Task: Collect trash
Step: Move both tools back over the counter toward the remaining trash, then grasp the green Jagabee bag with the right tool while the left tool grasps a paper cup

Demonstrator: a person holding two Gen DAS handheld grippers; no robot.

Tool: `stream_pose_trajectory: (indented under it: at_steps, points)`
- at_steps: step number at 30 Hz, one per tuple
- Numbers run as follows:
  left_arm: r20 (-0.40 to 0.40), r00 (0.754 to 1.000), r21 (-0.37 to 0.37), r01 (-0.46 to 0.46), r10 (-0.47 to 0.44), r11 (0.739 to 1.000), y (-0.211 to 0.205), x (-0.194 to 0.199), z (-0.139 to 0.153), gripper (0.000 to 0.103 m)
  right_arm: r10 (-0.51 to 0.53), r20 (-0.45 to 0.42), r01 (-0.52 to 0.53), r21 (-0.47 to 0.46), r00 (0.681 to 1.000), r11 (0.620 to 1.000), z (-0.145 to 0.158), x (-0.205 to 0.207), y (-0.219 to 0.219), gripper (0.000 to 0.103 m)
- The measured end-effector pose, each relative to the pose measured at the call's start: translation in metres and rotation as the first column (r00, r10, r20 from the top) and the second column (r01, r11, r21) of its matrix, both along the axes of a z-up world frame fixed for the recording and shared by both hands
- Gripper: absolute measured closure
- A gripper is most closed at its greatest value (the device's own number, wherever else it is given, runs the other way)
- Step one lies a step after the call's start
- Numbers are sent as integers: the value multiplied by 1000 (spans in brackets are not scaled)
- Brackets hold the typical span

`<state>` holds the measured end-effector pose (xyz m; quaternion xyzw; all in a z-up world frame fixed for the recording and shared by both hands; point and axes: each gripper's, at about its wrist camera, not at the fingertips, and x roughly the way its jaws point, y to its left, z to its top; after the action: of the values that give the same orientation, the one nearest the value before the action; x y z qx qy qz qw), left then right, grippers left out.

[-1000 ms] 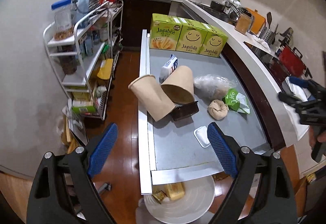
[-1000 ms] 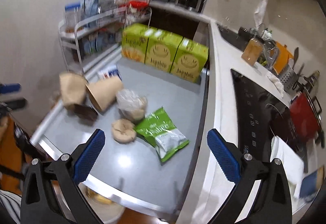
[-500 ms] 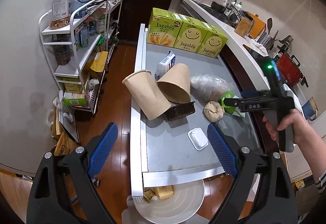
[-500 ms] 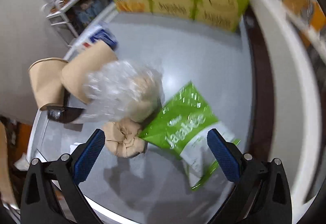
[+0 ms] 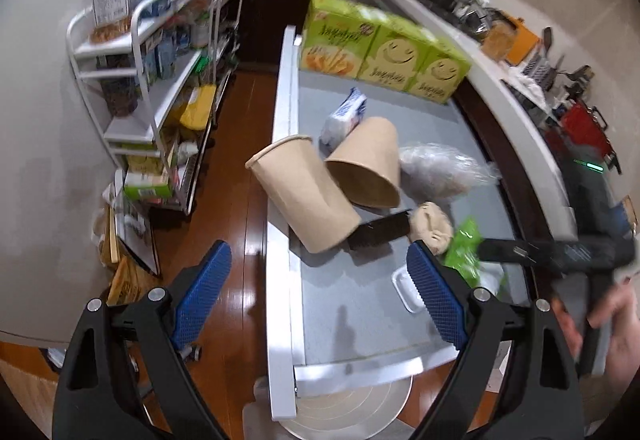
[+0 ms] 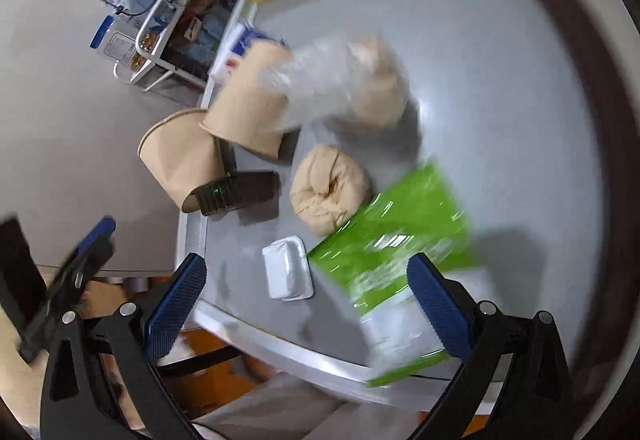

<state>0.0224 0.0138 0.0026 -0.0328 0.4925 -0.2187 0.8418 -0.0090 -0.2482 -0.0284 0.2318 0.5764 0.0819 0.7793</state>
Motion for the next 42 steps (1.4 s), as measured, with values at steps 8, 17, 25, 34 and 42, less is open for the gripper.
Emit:
stream_pose_trajectory:
  at_steps: [8,17,25,34,42]
  points:
    - [-187,980,-93,-93,74,991,-2,51,-37,13,-160,5,153,-325,987,933,26,-16,-3,4]
    - [-273,962,-153,-60,16,986,-21,72,-57,13,158,-52,-161,-541,986,825,-8,-8,36,5]
    - [-211,977,-127,-23,-5,992,-30,78,-54,22,148,-74,-164,-539,986,826,-22,-6,25,5]
    - [-180,981,-112,55,-75,992,-44,79,-51,47,172,-80,-186,-571,982,800,-32,-10,30,5]
    - [-195,978,-113,57,-78,992,-47,86,-59,49,180,-78,-194,-538,981,820,-35,-20,36,28]
